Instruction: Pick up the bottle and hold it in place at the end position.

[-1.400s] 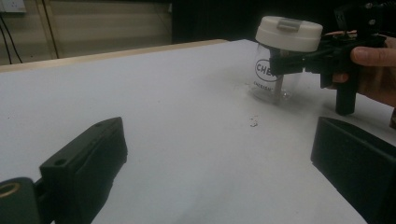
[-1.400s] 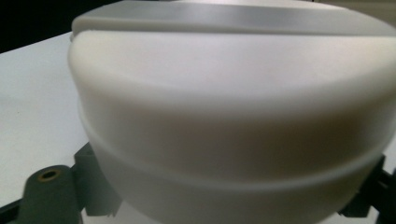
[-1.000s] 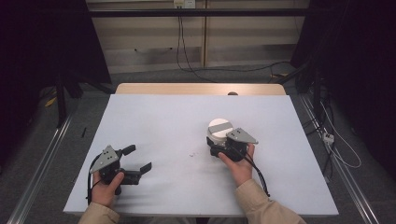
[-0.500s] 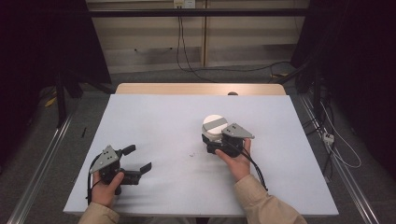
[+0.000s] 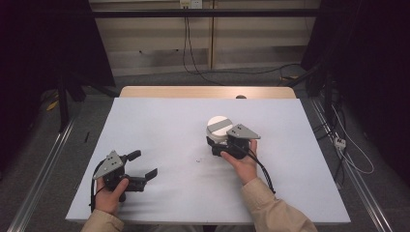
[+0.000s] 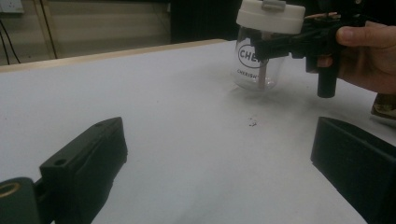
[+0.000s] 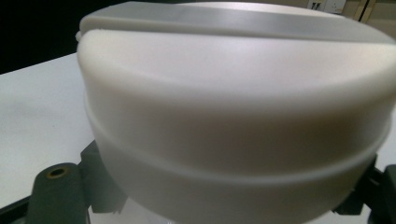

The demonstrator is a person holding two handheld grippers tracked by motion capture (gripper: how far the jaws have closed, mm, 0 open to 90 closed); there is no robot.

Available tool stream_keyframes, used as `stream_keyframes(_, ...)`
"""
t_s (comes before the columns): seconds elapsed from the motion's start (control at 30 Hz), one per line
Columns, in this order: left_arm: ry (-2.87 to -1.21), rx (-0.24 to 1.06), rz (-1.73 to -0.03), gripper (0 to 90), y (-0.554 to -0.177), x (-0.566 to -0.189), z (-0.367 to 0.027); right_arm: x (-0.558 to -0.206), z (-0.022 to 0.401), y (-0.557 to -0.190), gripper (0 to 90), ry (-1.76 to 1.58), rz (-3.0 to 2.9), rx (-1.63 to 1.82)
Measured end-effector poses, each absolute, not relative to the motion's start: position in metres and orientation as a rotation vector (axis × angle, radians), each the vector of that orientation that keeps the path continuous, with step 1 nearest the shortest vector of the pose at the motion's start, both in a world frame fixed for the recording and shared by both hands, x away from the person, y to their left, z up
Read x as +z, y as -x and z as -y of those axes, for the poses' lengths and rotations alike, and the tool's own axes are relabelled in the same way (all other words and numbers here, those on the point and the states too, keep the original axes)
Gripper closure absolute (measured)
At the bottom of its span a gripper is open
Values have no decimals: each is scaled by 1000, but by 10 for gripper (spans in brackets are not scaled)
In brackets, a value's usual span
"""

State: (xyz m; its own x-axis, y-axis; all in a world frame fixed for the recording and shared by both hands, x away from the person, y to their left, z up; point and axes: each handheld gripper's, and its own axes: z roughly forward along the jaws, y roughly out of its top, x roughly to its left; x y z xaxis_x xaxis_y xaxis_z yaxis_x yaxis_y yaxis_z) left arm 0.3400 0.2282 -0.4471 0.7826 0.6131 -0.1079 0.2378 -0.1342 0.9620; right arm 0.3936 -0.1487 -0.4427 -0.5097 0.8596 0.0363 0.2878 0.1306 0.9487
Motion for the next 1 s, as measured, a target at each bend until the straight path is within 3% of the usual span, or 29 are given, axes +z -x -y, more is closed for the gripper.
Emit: stream_keyframes(1.0, -1720, 365, -672, 32, -340, -448, -228, -444, 138, -418, 183, -1107, -1902, 1386)
